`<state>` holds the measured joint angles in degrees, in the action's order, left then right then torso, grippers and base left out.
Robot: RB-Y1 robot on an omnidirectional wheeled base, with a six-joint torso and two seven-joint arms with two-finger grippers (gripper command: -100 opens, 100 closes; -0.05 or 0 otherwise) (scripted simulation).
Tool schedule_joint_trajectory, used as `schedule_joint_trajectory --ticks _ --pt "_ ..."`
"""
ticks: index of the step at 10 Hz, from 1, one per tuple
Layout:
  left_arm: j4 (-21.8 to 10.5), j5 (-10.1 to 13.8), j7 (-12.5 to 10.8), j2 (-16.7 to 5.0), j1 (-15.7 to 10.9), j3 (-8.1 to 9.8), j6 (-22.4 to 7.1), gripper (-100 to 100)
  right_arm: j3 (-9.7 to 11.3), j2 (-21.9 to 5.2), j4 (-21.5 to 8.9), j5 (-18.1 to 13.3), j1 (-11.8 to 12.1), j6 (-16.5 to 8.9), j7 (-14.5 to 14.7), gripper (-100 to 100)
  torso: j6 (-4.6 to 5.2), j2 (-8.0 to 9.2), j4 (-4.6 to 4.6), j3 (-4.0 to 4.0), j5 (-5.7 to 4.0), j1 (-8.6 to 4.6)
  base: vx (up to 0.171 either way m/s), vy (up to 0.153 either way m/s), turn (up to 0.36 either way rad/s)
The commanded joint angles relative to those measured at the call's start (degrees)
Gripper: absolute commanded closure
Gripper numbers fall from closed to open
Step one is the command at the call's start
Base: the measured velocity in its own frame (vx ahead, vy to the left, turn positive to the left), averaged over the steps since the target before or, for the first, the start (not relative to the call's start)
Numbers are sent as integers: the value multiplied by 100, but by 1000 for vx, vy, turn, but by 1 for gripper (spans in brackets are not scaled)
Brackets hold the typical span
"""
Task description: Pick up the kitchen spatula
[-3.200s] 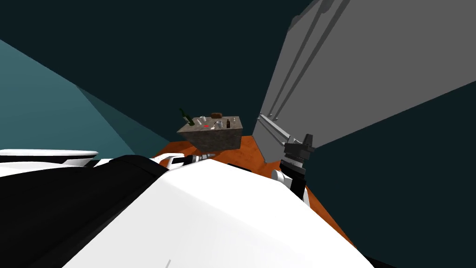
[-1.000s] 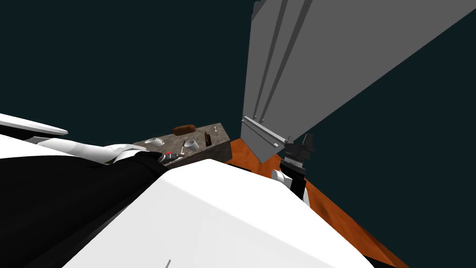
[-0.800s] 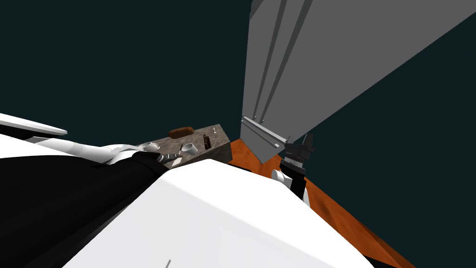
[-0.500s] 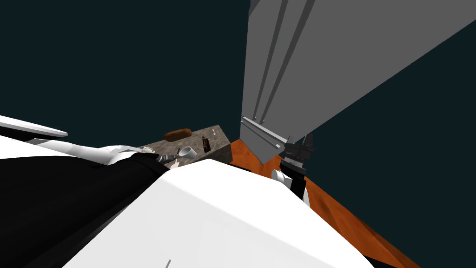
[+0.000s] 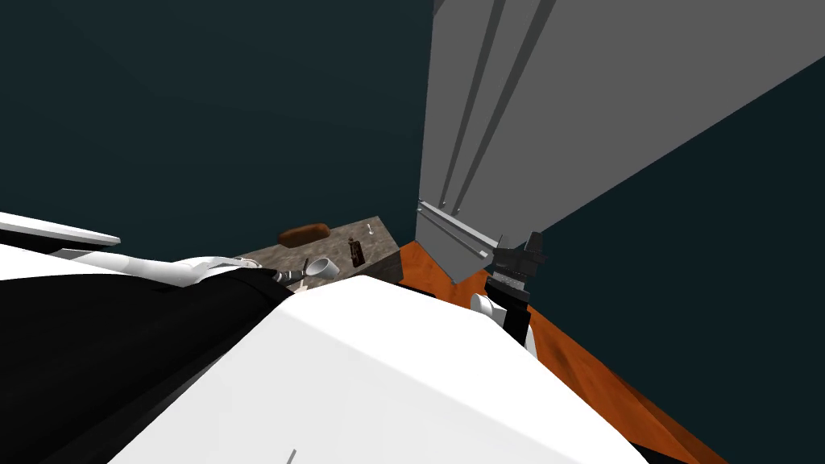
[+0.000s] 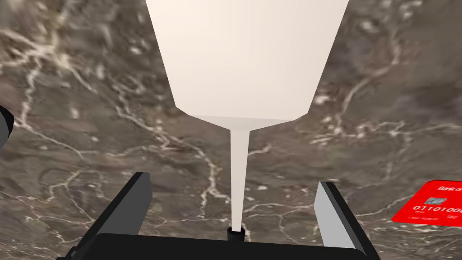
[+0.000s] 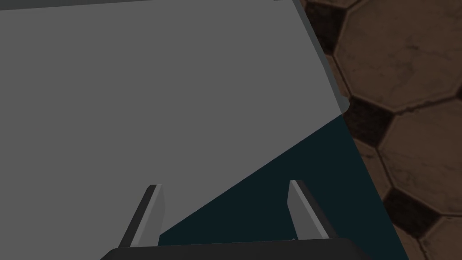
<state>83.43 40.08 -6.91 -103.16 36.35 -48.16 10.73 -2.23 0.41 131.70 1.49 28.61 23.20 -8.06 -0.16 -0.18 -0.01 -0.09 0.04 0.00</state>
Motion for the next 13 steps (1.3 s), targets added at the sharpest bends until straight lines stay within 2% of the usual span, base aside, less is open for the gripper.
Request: schedule_joint_trajectory --ticks 1,2,3,7,8,9,11,12,13 --pt "-100 -86 10 178 -16 32 -51 -100 0 0 0 0 0 0 0 0 0 0 0 0 0 0 16 9 -15" --pt "-67 -52 0 111 -4 20 -22 -100 0 0 0 0 0 0 0 0 0 1 0 1 0 -1 7 5 -2" --pt "-74 -56 6 122 -3 24 -28 100 0 0 0 0 0 0 0 0 0 4 1 2 -2 -4 0 0 0" --pt "-75 -55 5 119 -2 23 -29 100 0 0 0 0 0 0 0 0 2 5 1 3 0 -6 0 0 0" --pt "-75 -55 5 119 -2 23 -29 0 0 0 0 0 0 0 0 0 2 5 1 3 -1 -6 0 0 0" --pt "56 31 -28 -83 6 -8 7 100 0 0 0 0 0 0 0 0 2 5 1 3 -1 -6 -16 -11 30" --pt "180 124 -59 -292 23 -40 53 100 0 0 0 0 0 0 0 0 1 11 3 6 -5 -18 -19 -17 22" --pt "163 150 20 -227 57 13 18 100 0 0 0 0 -1 0 0 0 1 13 3 7 -6 -18 -10 -6 1" --pt "167 150 7 -239 54 7 27 0 0 0 0 0 0 0 0 0 1 11 2 6 -2 -13 0 0 0"
